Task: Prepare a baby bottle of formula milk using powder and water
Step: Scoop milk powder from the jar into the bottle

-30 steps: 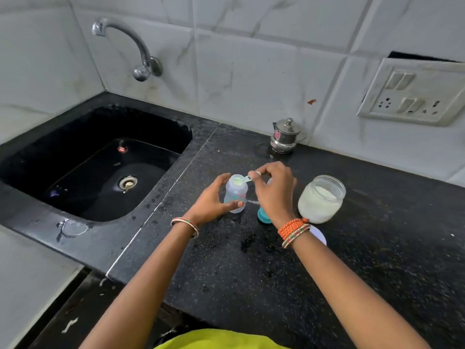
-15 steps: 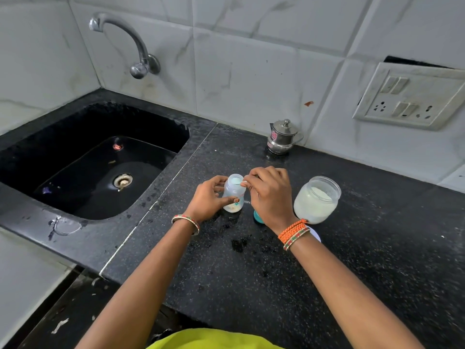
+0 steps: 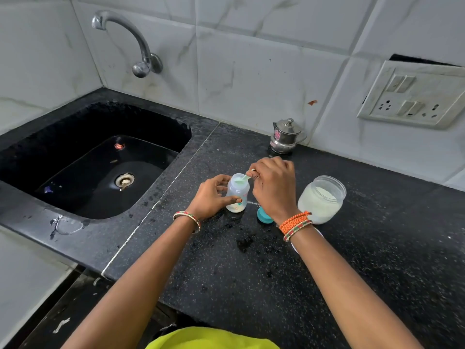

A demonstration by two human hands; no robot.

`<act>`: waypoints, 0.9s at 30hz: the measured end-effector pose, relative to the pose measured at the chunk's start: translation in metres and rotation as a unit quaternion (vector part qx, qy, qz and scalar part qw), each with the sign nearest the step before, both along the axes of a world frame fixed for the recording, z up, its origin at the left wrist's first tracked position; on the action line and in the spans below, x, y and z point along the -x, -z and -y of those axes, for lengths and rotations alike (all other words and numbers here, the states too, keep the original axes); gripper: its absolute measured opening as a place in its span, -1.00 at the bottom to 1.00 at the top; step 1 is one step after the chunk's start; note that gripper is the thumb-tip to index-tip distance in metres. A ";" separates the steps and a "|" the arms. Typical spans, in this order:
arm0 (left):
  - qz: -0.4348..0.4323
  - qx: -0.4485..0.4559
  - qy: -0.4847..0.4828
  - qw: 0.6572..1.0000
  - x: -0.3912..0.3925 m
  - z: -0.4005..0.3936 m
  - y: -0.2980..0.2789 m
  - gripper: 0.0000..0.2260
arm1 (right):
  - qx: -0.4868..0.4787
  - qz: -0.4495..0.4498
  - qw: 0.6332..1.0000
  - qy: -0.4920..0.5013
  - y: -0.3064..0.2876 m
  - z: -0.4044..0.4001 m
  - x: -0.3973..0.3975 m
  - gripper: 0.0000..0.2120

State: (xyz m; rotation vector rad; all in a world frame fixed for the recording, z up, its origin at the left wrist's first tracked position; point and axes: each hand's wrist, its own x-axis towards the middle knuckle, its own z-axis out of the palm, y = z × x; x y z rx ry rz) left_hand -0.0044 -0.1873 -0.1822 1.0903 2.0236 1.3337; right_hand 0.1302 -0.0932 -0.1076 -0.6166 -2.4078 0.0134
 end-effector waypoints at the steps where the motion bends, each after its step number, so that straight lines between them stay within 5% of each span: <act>1: -0.002 0.001 0.001 1.000 0.000 0.000 0.000 -0.51 | 0.002 -0.013 1.000 0.006 -0.001 0.000 -0.002 -0.83; 7: -0.019 0.008 0.002 1.000 0.000 0.000 -0.002 -0.54 | -0.047 -0.094 0.994 0.007 -0.003 -0.001 -0.015 -0.95; 15: -0.027 0.004 0.005 1.000 -0.003 0.000 0.000 -0.58 | -0.108 -0.033 0.993 -0.034 0.009 0.003 -0.011 -0.81; 23: -0.044 0.039 0.036 0.998 -0.005 0.002 -0.001 -0.59 | 0.042 -0.129 0.989 0.060 0.006 0.004 -0.015 -0.93; 27: -0.112 0.099 0.066 0.987 0.001 0.014 0.009 -0.21 | 0.216 -0.229 0.944 0.097 0.002 -0.005 -0.021 -0.91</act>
